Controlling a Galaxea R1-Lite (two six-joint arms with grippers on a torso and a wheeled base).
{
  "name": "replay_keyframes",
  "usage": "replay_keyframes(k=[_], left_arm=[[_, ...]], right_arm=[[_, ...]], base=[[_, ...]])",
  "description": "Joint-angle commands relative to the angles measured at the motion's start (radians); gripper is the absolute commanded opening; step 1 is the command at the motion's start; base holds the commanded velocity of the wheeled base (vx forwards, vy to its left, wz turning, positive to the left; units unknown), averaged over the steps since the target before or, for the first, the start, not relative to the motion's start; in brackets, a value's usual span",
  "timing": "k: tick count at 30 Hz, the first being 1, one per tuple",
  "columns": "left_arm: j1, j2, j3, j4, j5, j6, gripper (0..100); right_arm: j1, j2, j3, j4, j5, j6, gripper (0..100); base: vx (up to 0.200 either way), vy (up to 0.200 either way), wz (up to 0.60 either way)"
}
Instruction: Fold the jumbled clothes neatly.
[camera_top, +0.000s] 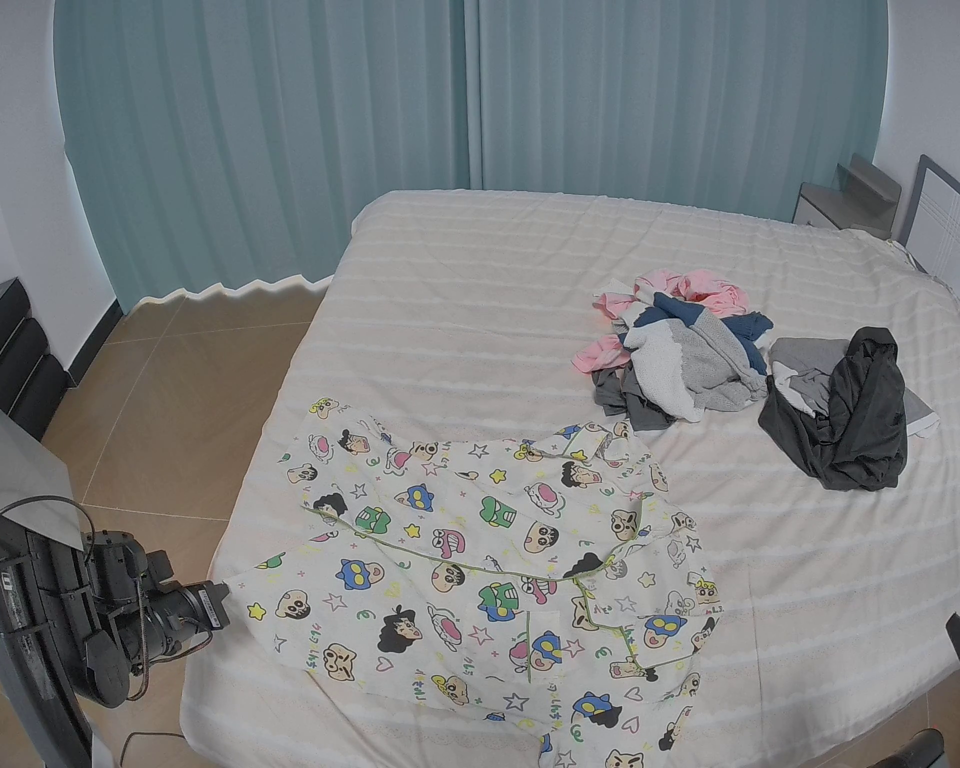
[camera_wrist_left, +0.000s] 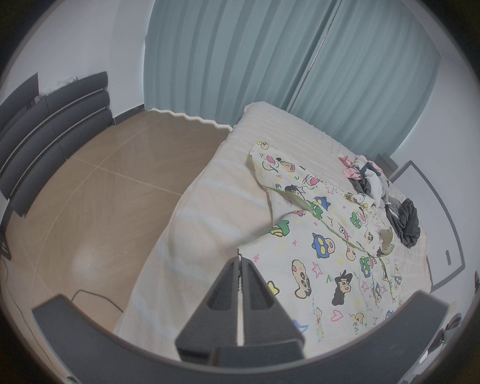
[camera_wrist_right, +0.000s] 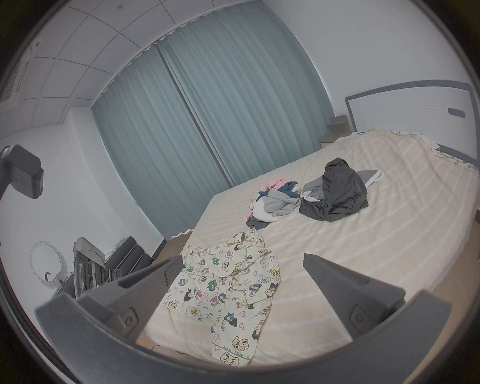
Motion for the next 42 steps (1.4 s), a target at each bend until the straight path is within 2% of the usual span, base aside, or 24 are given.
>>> replay_keyframes(k=[1,5,12,16,18,21,23,24,25,26,31,36,38,42], left_arm=[[0.033,-0.043,-0.005,-0.018,0.0,0.048,0],[0.048,-0.058,-0.022,-0.018,0.0,0.091,0],[0.049,-0.098,-0.016,-0.018,0.002,0.22,0],[0.051,-0.086,0.015,-0.018,-0.001,0.217,0],[0.054,-0.076,0.018,-0.015,-0.006,0.2,0],[0.056,-0.064,0.016,-0.017,-0.015,0.084,0],[0.054,-0.064,0.016,-0.017,-0.029,0.048,0],[0.054,-0.063,0.018,-0.015,-0.064,0.001,0],[0.054,-0.061,0.018,-0.015,-0.067,-0.004,0],[0.054,-0.061,0.018,-0.017,-0.102,-0.074,0],[0.059,-0.03,0.016,-0.018,-0.214,-0.241,0],[0.095,-0.006,0.015,-0.018,-0.28,-0.252,0],[0.119,0.022,0.016,-0.018,-0.328,-0.252,0],[0.149,0.054,0.016,-0.018,-0.355,-0.246,0]], right_arm=[[0.0,0.035,0.098,-0.089,0.007,-0.001,100],[0.0,0.04,0.12,-0.098,0.021,-0.002,100],[0.0,0.037,0.133,-0.098,0.047,-0.002,100],[0.0,0.047,0.147,-0.098,0.059,-0.002,100],[0.0,0.07,0.161,-0.102,0.08,-0.001,100],[0.0,0.149,0.195,-0.106,0.114,-0.001,100],[0.0,0.185,0.208,-0.118,0.129,-0.001,100],[0.0,0.248,0.225,-0.158,0.159,-0.001,100],[0.0,0.254,0.227,-0.161,0.162,-0.001,100],[0.0,0.33,0.241,-0.215,0.18,-0.001,100],[0.0,0.558,0.267,-0.35,0.183,0.004,100],[0.0,0.754,0.265,-0.424,0.185,0.005,100],[-0.001,0.897,0.25,-0.476,0.194,0.012,100],[-0.003,1.123,0.202,-0.58,0.192,0.013,100]], base=[[0.0,0.0,0.0],[0.0,0.0,0.0],[0.0,0.0,0.0],[0.0,0.0,0.0],[0.0,0.0,0.0],[0.0,0.0,0.0],[0.0,0.0,0.0],[0.0,0.0,0.0],[0.0,0.0,0.0],[0.0,0.0,0.0],[0.0,0.0,0.0],[0.0,0.0,0.0],[0.0,0.0,0.0],[0.0,0.0,0.0]])
